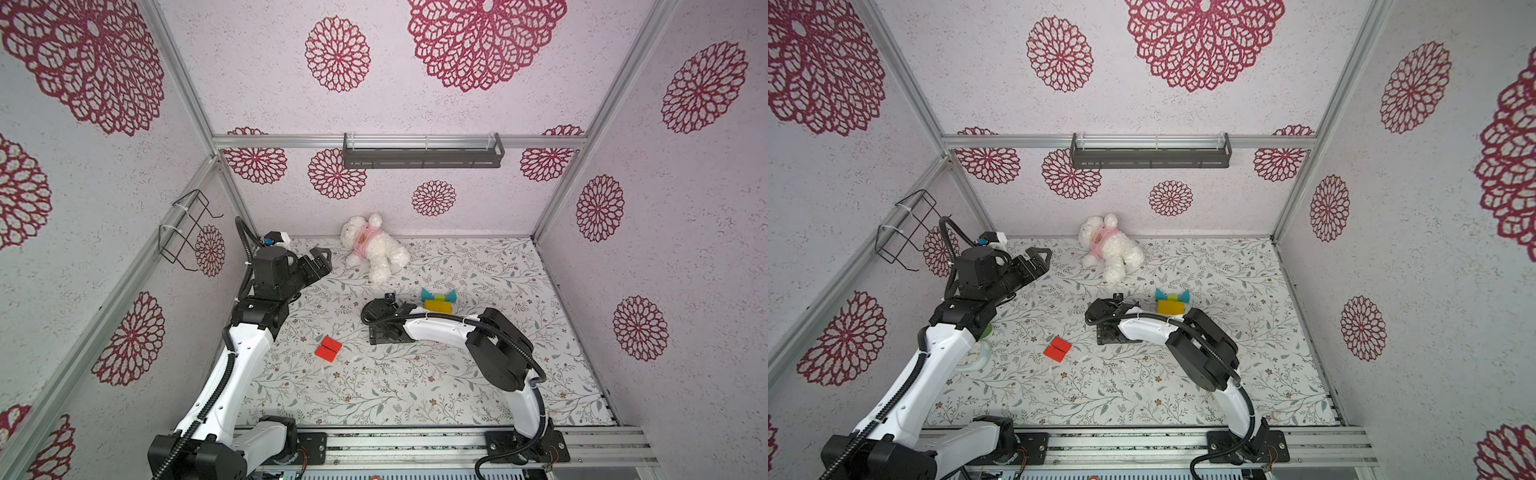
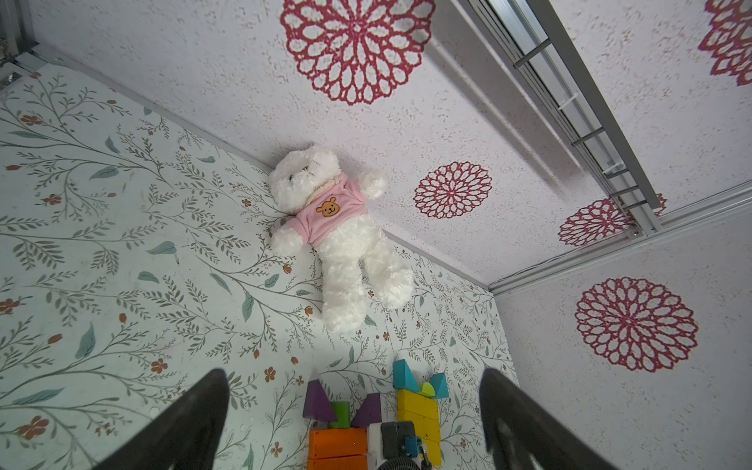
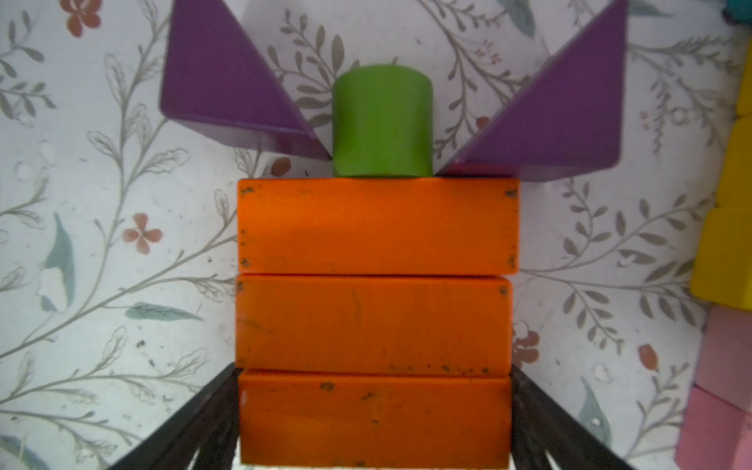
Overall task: Assemble a carrot with building blocks
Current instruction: Assemble the building block at the center of the board.
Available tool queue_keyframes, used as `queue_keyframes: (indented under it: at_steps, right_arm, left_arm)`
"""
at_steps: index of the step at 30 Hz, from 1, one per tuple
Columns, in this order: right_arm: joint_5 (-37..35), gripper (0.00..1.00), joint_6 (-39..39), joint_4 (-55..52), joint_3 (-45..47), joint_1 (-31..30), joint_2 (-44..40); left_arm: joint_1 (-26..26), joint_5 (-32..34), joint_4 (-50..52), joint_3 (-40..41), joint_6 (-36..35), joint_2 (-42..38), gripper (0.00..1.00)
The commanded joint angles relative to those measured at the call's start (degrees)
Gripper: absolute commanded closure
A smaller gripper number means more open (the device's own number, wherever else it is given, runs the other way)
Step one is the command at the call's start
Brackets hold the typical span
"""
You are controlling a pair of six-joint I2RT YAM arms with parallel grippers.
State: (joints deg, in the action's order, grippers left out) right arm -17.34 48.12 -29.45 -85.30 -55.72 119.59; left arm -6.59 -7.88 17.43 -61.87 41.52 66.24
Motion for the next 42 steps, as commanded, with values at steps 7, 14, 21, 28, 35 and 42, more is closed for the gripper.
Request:
queue_keyframes:
  at_steps: [7,14,21,28,35,42]
  right_arm:
    - [-0.6,0.04,2.5,-1.2,-0.6,0.0,1.6]
    - [-0.5,0.02,4.6,0.7,0.8,0.0,0.2]
    - [-0.1,0.01,4.9,2.2,2.4,-0.2,-1.8]
    - [-1.4,0.01,4.5,2.6,3.3,-0.3,-4.3]
    - [-1.9,0.01,3.8,2.8,3.4,-0.3,-5.8]
    - [-0.9,0.01,0.8,3.0,2.3,-1.0,-7.9]
  left_arm:
    - [0.3,-0.4,-1.8,1.0,0.4,-1.1,0.03]
    - [0.0,-0.3,-1.8,1.0,0.4,-1.1,0.03]
    - [-0.2,-0.4,-1.8,1.0,0.2,-1.4,0.03]
    - [-0.5,-0.3,-1.8,1.0,0.1,-1.4,0.03]
    - [-0.9,0.1,-1.8,1.1,-0.2,-1.5,0.02]
    - [-0.9,0.2,-1.9,1.1,-0.2,-1.7,0.03]
